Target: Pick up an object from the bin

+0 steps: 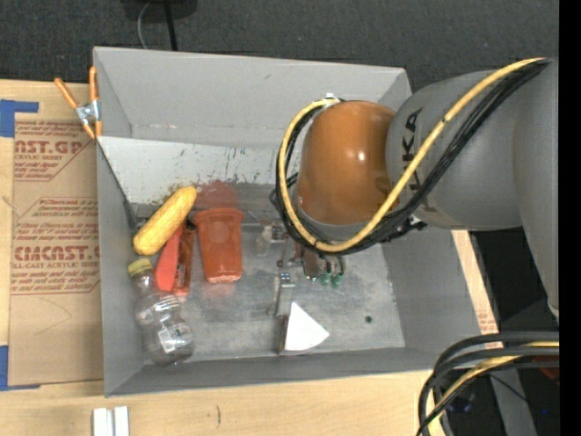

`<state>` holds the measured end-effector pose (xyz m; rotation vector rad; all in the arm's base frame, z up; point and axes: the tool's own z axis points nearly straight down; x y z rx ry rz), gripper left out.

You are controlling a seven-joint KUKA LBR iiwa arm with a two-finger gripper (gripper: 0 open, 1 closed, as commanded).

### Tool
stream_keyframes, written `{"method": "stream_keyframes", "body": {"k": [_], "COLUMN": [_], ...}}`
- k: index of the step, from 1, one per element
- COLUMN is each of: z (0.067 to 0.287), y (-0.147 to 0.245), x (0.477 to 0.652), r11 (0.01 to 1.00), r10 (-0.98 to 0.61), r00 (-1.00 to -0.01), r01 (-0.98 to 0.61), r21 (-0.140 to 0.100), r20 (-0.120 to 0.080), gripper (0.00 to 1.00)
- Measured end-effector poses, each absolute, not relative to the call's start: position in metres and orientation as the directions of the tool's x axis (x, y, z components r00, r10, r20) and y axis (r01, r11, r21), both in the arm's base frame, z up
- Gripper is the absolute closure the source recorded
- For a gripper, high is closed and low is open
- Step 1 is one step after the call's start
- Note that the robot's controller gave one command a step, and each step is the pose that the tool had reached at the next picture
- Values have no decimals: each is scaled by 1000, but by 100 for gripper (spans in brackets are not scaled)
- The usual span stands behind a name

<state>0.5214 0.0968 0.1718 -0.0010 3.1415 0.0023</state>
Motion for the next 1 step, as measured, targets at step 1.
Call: {"method": "stream_keyframes", "body": {"k": [1], "z": [141], "y": [115], "x": [541], "r11": [999], "r10": [37], "r00": [-999], "r01": [37], "r21": [3], "r20": [-9], "gripper": [0]}}
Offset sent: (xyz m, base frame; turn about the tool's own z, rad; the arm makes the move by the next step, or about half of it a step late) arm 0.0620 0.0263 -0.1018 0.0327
